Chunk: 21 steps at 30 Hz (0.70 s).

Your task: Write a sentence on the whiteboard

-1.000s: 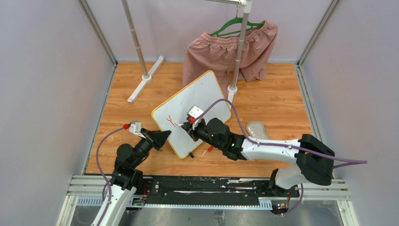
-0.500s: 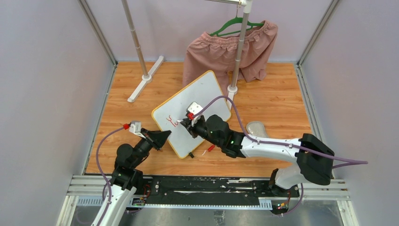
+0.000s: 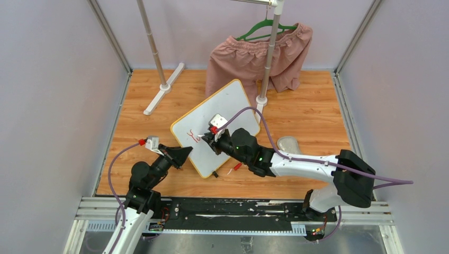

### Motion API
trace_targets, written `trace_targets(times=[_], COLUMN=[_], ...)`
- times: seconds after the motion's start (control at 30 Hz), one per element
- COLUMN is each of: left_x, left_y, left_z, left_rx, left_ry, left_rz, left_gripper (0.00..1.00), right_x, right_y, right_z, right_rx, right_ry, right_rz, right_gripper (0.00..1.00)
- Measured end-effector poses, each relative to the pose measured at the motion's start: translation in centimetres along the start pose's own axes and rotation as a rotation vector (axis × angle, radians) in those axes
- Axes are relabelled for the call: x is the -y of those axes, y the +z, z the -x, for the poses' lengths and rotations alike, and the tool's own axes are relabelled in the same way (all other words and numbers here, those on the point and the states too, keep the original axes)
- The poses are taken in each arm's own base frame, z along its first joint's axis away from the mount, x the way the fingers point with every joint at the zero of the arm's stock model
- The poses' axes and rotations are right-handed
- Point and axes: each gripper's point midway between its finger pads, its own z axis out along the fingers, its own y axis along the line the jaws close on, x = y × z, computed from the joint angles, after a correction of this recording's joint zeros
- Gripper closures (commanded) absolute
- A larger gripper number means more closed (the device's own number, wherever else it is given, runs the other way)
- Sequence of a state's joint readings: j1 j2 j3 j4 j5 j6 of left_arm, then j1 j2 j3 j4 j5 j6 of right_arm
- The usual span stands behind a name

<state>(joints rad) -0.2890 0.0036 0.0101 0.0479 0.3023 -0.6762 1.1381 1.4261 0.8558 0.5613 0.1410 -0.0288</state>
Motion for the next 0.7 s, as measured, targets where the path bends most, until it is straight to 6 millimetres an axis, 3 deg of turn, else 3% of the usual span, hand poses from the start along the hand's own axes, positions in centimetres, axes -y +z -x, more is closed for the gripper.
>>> trace_targets(times=[0.7], left_x=[0.03], left_y=[0.0], left_z=[0.0], left_rx=[0.0], left_ry=[0.0], left_rz=[-0.002], left_gripper=[1.0], right_x=[-0.72], right_y=[-0.24], right_z=[-0.5], right_rx=[-0.009], right_ry=[0.005], right_rz=[0.029], right_gripper=[1.0])
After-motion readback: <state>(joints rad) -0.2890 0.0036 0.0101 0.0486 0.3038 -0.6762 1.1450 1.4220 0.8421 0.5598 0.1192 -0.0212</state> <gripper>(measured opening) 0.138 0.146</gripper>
